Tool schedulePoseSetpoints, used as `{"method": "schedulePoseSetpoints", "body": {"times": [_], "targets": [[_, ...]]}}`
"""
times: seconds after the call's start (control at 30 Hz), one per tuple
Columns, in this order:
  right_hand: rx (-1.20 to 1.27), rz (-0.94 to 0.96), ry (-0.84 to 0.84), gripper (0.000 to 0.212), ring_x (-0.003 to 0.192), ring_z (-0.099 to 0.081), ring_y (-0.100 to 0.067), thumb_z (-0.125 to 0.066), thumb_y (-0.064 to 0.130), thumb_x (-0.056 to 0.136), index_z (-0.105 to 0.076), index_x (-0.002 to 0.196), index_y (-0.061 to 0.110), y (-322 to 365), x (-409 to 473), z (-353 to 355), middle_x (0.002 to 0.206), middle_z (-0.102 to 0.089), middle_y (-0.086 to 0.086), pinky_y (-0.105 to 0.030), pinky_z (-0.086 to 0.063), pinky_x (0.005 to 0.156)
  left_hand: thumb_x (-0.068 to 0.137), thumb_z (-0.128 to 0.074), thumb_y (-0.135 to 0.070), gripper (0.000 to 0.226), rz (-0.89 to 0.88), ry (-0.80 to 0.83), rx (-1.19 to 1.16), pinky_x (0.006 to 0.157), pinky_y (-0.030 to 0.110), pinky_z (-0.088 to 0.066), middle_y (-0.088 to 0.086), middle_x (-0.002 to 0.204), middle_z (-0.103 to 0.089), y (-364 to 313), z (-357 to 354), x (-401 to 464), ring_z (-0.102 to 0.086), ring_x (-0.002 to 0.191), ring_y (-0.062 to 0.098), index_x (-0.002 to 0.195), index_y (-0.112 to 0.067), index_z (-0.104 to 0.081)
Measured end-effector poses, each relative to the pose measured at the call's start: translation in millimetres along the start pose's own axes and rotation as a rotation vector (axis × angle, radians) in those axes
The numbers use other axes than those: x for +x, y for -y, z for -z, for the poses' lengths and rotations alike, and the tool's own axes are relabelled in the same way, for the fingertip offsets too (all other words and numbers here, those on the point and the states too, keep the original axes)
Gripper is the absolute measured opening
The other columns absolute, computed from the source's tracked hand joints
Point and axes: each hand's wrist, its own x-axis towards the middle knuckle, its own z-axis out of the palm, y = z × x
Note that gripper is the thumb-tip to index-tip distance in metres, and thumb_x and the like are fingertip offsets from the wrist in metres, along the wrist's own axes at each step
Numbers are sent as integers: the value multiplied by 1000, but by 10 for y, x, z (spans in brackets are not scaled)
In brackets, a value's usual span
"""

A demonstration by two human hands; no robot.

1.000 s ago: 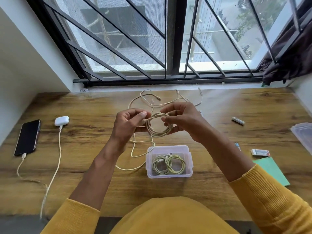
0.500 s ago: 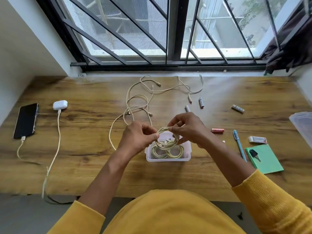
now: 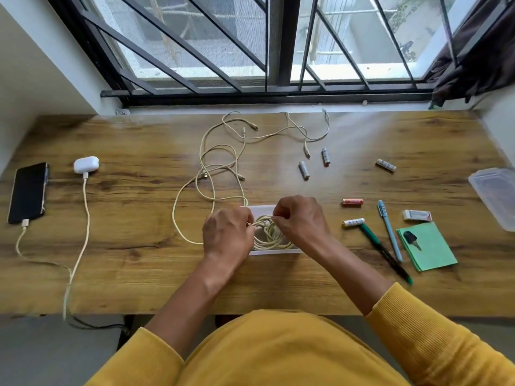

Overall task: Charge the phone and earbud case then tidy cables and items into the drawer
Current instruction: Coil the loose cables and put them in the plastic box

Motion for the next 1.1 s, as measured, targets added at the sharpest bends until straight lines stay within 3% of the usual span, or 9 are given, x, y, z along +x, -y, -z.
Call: {"method": "schedulePoseSetpoints", "body": {"times": [0.13, 0.37, 0.5, 0.67, 0.97, 1.1], "targets": [[-35, 24, 13, 10, 79, -72, -17, -77, 11, 84, -81, 88, 19, 18, 5, -22, 85, -77, 0, -41, -63, 75, 93, -79, -39, 16, -21, 16, 14, 71, 36, -61, 2, 90, -79, -60, -23, -28, -75, 82, 24, 100, -25, -79], [-78, 39, 52, 16, 79, -72, -24, -70, 6, 84, -81, 86, 17, 42, 20, -79, 82, -77, -5, -40, -62, 73, 94, -73, -16, 8, -21, 74, 68, 74, 41, -62, 9, 95, -77, -159, -18, -15, -75, 88, 33, 100, -16, -78], [-104, 76, 29, 17, 74, -72, -24, -70, 4, 84, -81, 87, 17, 20, 18, -127, 80, -76, -5, -41, -63, 69, 95, -73, -18, 11, -8, 87, 95, 78, 42, -62, 12, 98, -78, -157, -38, 29, -75, 92, 34, 105, -15, -78], [-81, 76, 43, 14, 81, -73, -21, -72, 10, 89, -82, 94, 19, 0, 32, -91, 88, -78, -3, -40, -64, 73, 93, -77, -26, 17, 24, 76, -52, 85, 37, -61, 7, 103, -80, -86, 11, 105, -75, 97, 28, 109, -21, -80], [37, 192, -89, 12, 76, -71, -15, -72, 10, 88, -79, 92, 20, 224, 273, 99, 83, -77, 4, -40, -62, 71, 93, -74, -28, 11, 131, -48, -288, 74, 23, -53, -9, 92, -81, 129, 314, 256, -74, 83, 11, 99, -26, -84], [104, 155, -64, 11, 80, -70, -14, -72, 14, 87, -78, 92, 22, 319, 506, 83, 82, -75, 6, -39, -61, 76, 92, -75, -28, 8, 189, -109, -338, 74, 27, -56, -10, 86, -79, 289, 370, 414, -73, 80, 12, 93, -27, -83]]}}
